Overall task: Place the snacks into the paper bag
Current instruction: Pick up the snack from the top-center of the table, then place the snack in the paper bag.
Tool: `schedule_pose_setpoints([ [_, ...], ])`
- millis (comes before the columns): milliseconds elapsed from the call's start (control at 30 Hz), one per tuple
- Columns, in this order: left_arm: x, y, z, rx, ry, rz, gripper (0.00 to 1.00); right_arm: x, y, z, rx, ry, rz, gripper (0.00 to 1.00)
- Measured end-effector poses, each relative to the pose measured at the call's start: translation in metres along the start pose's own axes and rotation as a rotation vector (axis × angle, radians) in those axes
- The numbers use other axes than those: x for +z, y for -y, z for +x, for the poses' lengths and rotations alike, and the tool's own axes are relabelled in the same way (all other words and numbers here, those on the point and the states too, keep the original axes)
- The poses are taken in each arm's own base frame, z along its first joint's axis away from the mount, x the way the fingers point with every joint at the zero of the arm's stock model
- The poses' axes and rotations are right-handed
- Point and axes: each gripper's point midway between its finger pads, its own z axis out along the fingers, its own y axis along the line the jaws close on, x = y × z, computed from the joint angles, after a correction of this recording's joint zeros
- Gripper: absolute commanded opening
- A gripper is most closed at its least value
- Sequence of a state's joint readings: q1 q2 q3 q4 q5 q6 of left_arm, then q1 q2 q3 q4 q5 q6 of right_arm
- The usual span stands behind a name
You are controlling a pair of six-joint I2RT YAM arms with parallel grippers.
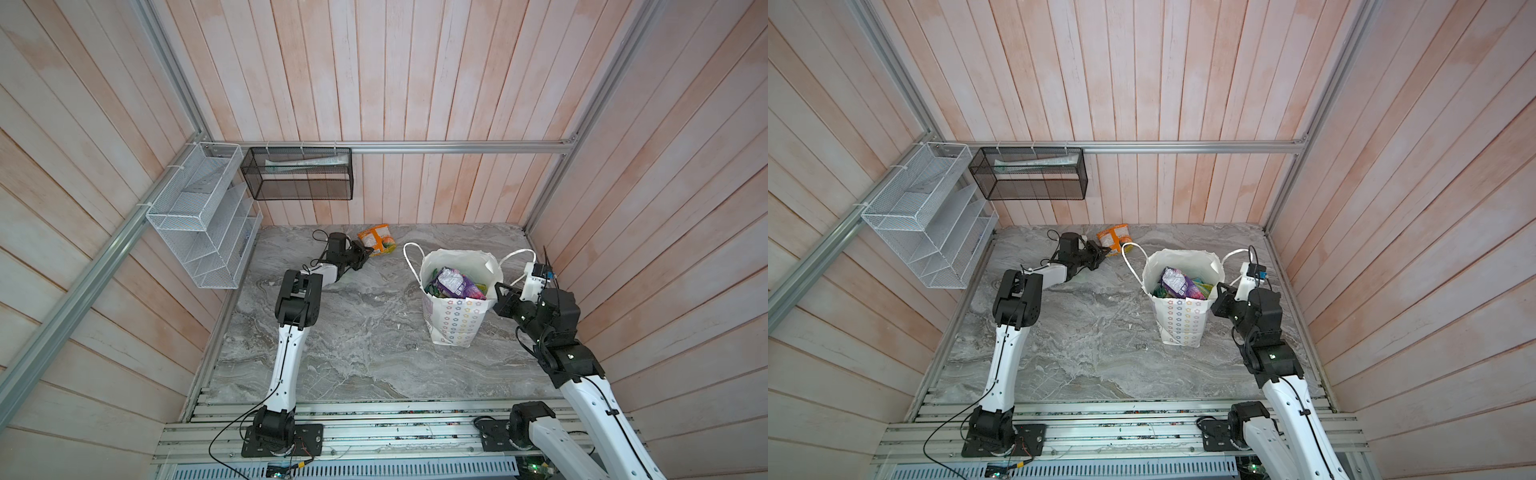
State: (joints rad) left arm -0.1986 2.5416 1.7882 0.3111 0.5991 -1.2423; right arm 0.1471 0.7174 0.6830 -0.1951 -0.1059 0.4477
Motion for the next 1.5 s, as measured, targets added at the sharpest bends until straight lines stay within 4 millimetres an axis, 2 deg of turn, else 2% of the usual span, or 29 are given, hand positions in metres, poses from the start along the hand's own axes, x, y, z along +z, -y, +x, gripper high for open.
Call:
schedule_pose_setpoints([
  [100, -0.024, 0.014, 0.01, -0.006, -0.003, 0.001, 0.0, 0.0, 0.0, 0.0, 0.0, 0.0, 0.0, 0.0],
  [300, -0.078, 0.075, 0.024, 0.051, -0.002, 0.082, 0.0, 0.0, 0.0, 0.0, 0.0, 0.0, 0.0, 0.0],
  [400, -0.106, 0.1, 0.029, 0.091, 0.003, 0.111, 0.0, 0.0, 0.0, 0.0, 0.0, 0.0, 0.0, 0.0],
  [633, -0.163, 0.139, 0.036, 0.196, 0.025, 0.109, 0.0, 0.0, 0.0, 0.0, 0.0, 0.0, 0.001, 0.0],
  [767, -0.195, 0.166, 0.048, 0.283, 0.033, 0.098, 0.0, 0.0, 0.0, 0.001, 0.0, -0.001, 0.001, 0.0],
  [933, -0.238, 0.211, 0.067, 0.393, 0.058, 0.116, 0.0, 0.0, 0.0, 0.001, 0.0, -0.001, 0.001, 0.0],
  [1033, -0.266, 0.245, 0.079, 0.468, 0.093, 0.148, 0.0, 0.0, 0.0, 0.001, 0.0, 0.0, 0.001, 0.0],
  [1133, -0.288, 0.285, 0.1, 0.563, 0.127, 0.187, 0.0, 0.001, 0.001, 0.001, 0.0, 0.0, 0.003, 0.0],
  [1300, -0.315, 0.36, 0.162, 0.746, 0.129, 0.302, 0.0, 0.001, 0.001, 0.001, 0.0, 0.004, 0.002, 0.0],
  [1400, -0.324, 0.392, 0.201, 0.831, 0.1, 0.377, 0.0, 0.001, 0.001, 0.001, 0.0, 0.005, 0.002, 0.0],
  [1500, -0.325, 0.411, 0.237, 0.893, 0.051, 0.425, 0.0, 0.001, 0.001, 0.001, -0.001, 0.006, 0.001, 0.0],
])
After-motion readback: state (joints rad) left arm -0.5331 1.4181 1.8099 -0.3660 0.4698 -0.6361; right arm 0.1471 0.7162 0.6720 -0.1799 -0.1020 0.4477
